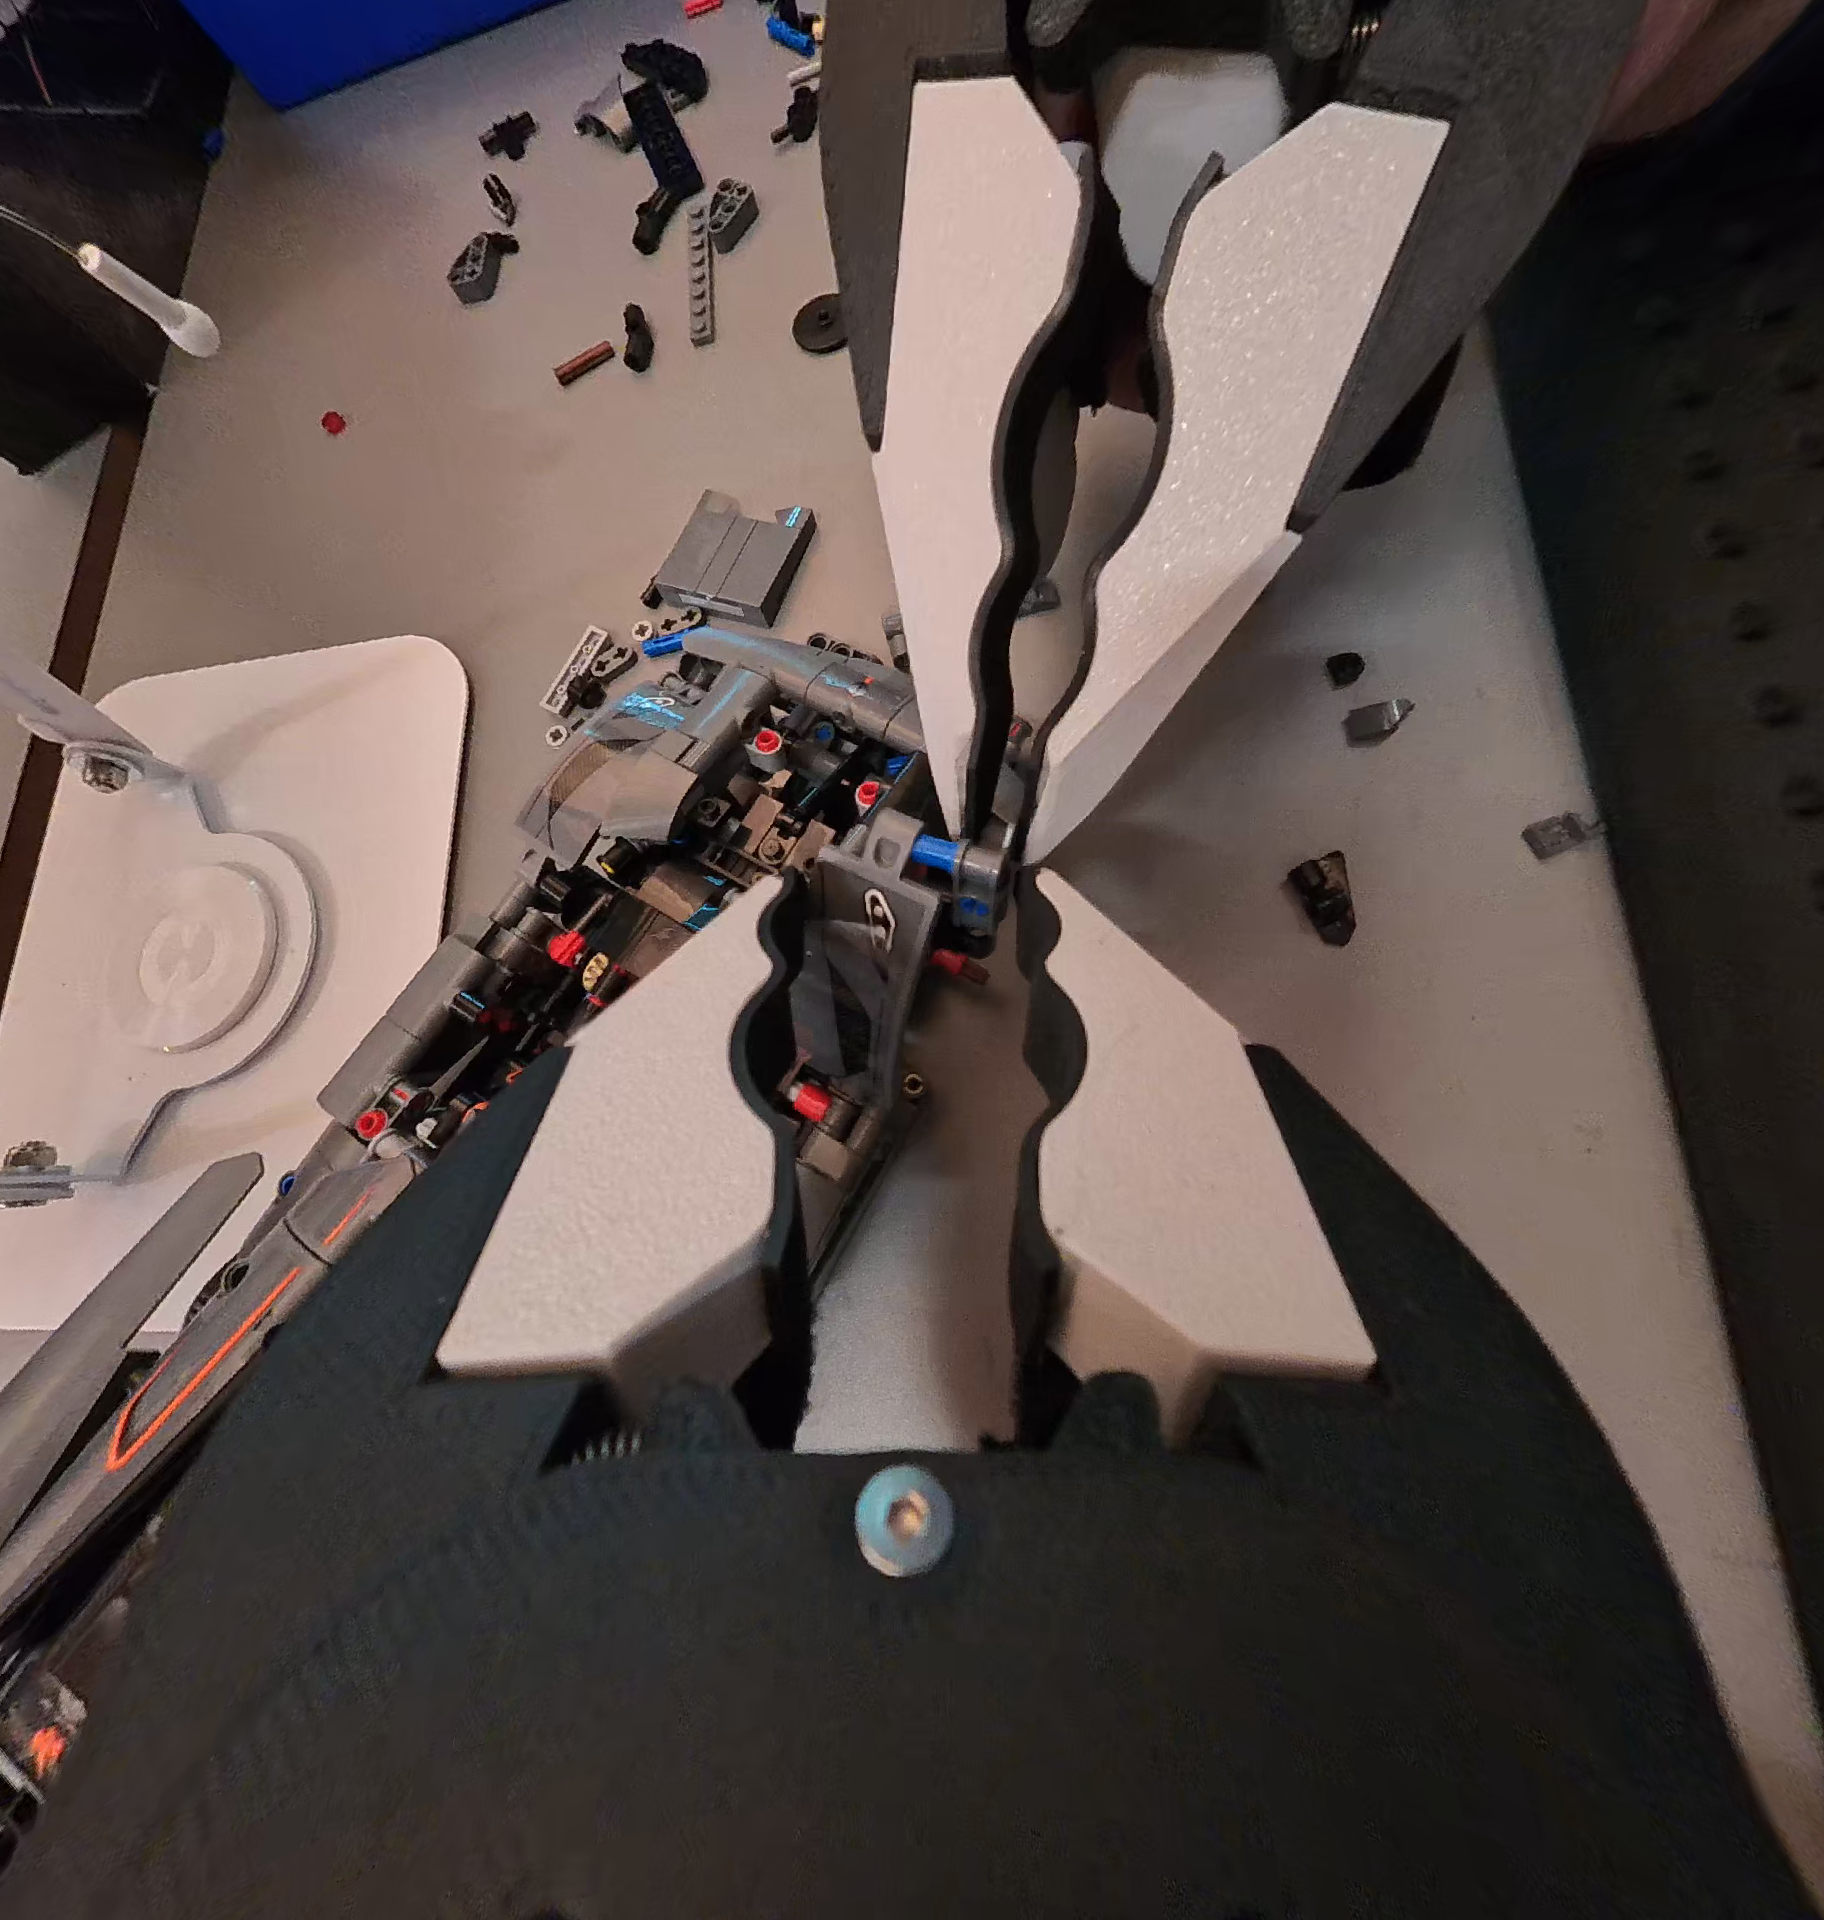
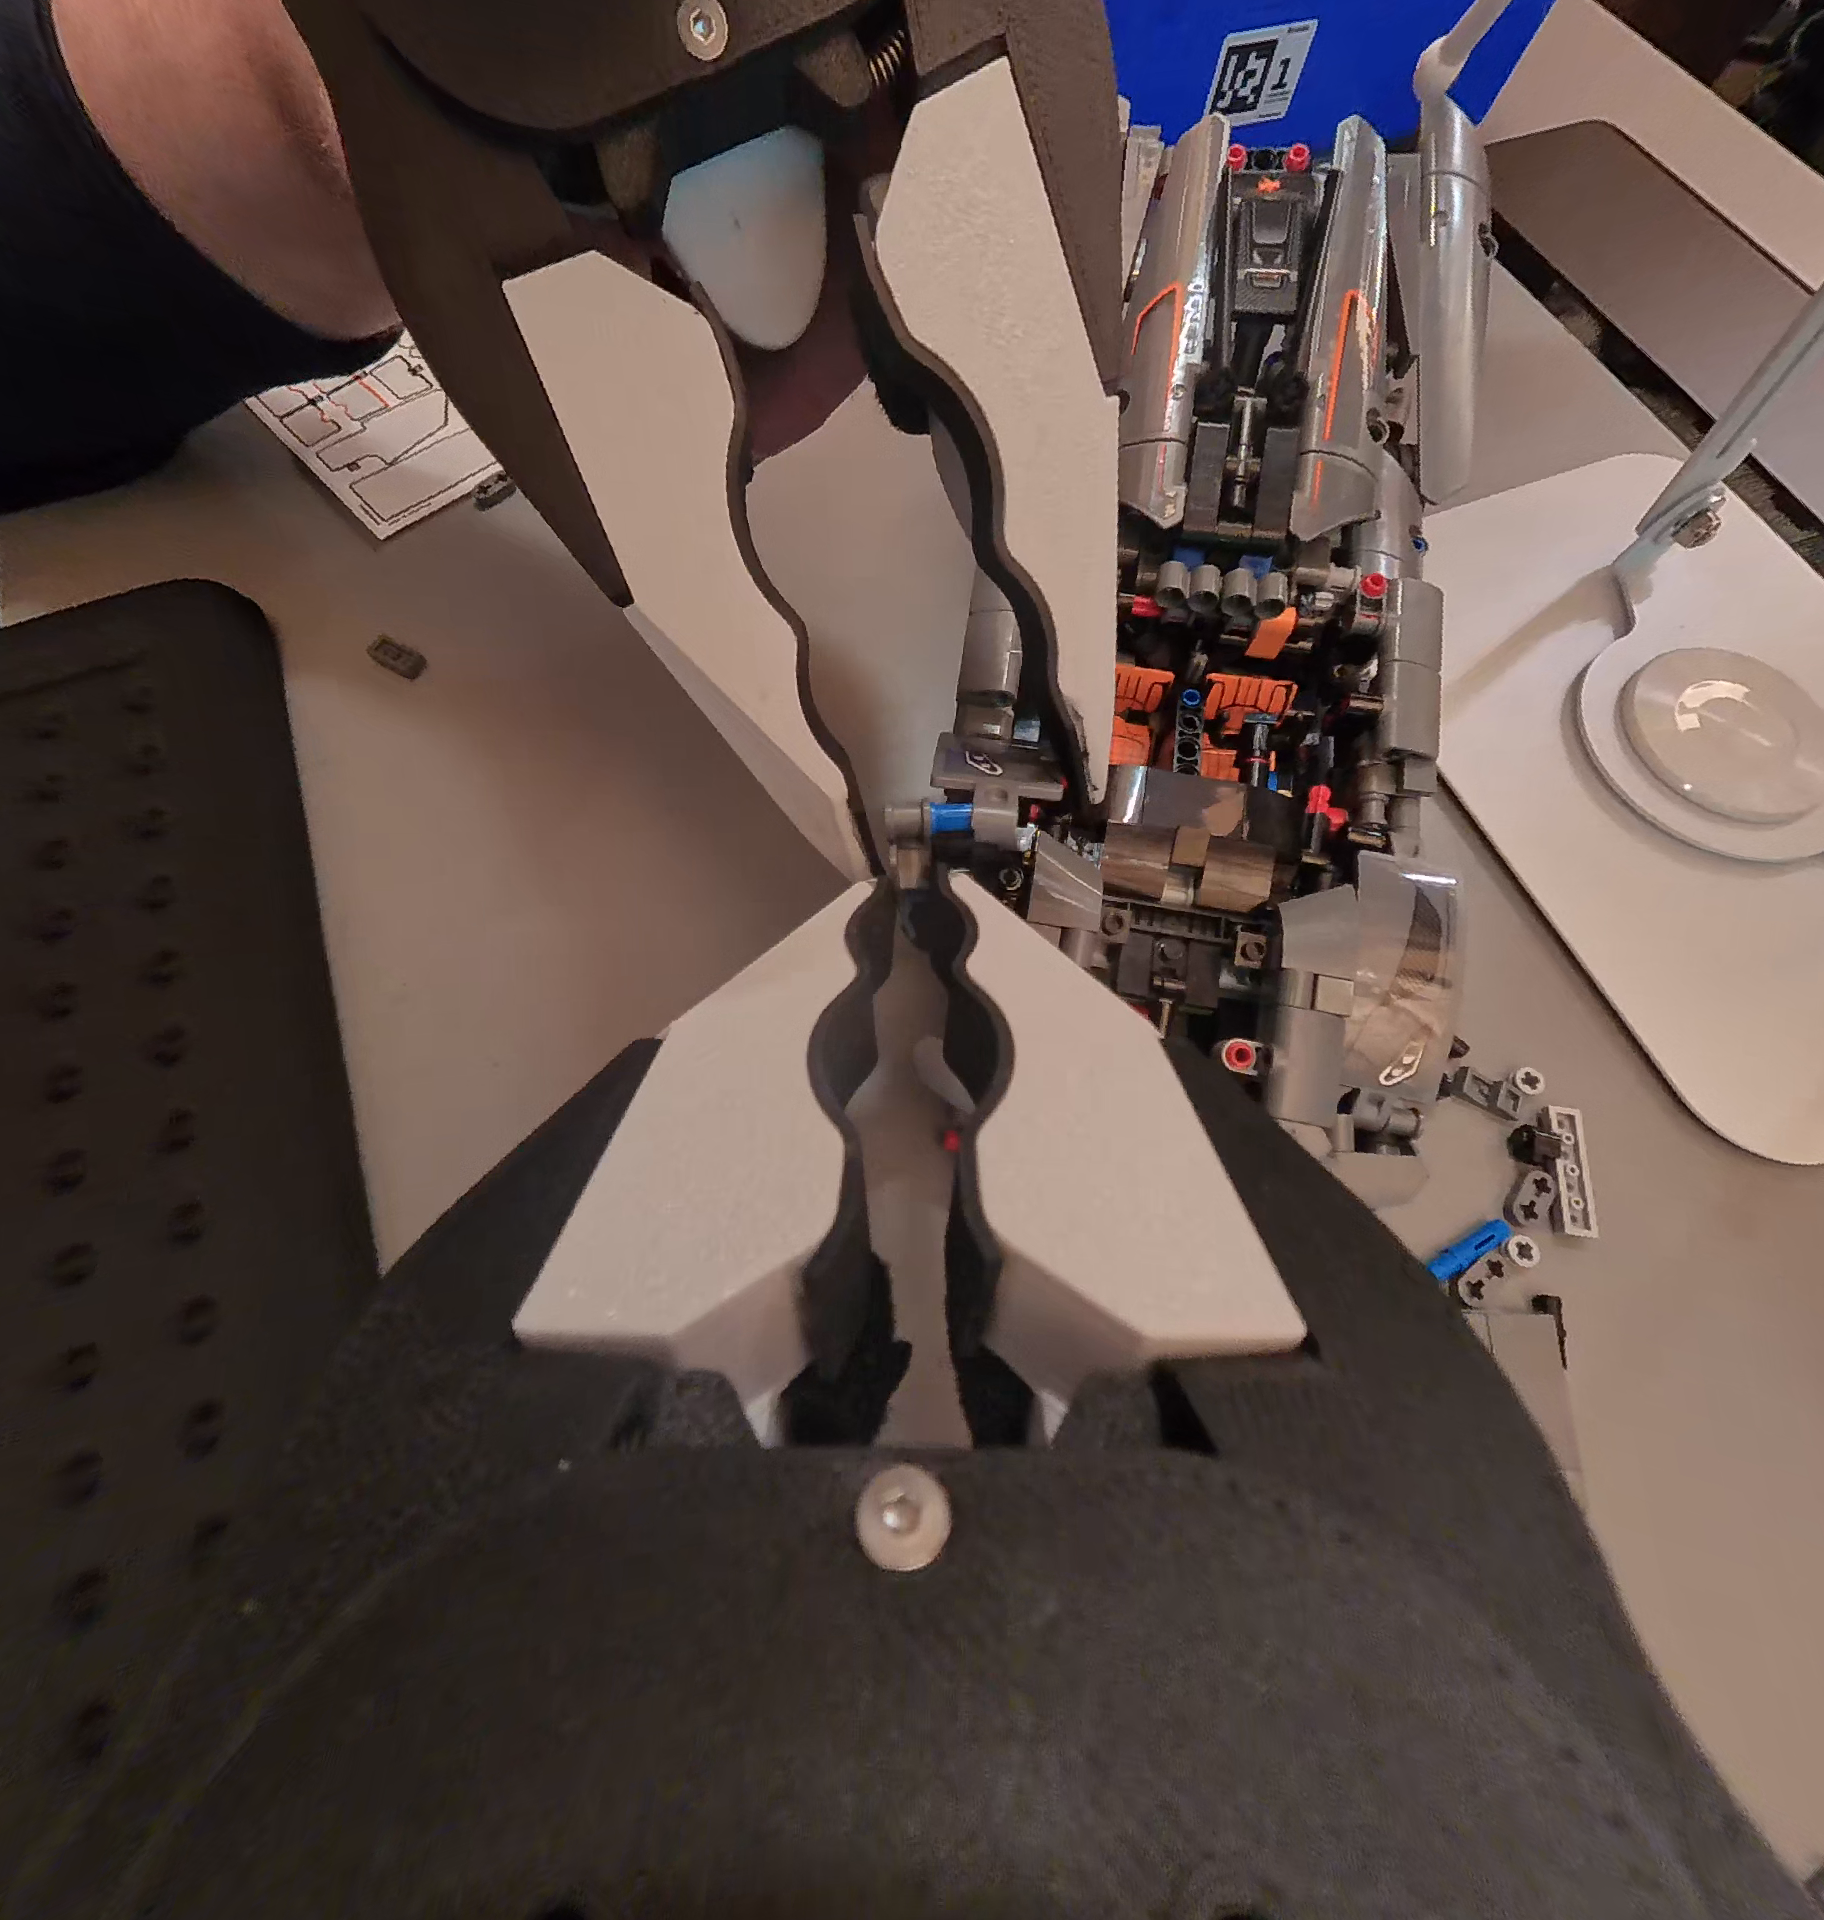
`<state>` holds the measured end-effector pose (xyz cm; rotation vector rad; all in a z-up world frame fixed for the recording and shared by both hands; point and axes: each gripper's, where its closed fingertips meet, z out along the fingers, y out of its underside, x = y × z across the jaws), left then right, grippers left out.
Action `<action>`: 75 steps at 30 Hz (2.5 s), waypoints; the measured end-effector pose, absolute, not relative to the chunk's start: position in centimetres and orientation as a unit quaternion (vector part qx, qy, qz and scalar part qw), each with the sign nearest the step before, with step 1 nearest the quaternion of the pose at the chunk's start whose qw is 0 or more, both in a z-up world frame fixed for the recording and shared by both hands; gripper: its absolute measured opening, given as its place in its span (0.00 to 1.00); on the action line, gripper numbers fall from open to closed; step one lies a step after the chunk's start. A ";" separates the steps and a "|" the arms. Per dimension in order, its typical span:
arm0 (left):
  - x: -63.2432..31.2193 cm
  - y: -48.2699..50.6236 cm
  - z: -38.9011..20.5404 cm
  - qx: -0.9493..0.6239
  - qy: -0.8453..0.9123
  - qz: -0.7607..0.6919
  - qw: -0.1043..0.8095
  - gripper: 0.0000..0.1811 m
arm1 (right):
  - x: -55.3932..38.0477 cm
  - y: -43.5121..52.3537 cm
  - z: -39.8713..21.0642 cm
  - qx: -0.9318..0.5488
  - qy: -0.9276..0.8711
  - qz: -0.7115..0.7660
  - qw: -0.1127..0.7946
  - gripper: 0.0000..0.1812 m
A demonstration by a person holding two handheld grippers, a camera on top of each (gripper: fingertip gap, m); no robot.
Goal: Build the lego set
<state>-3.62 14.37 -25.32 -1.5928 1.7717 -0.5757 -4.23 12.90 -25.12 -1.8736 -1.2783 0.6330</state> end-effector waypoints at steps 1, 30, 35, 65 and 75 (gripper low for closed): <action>-3.6 14.4 -25.3 -0.610 0.681 -0.217 0.343 0.21 | -4.2 12.9 -25.1 -0.736 -0.501 0.247 0.383 0.02; -3.7 14.3 -24.4 -0.603 0.667 -0.261 0.351 0.17 | -4.1 13.0 -25.1 -0.734 -0.499 0.250 0.387 0.02; -3.5 14.4 -24.5 -0.608 0.659 -0.274 0.349 0.18 | -4.0 13.1 -25.2 -0.738 -0.495 0.249 0.385 0.02; -3.0 14.7 -24.8 -0.624 0.638 -0.300 0.336 0.19 | -3.6 13.3 -25.2 -0.753 -0.470 0.239 0.394 0.02; -3.0 15.1 -24.8 -0.635 0.630 -0.296 0.335 0.18 | -3.5 13.8 -25.2 -0.757 -0.450 0.246 0.405 0.02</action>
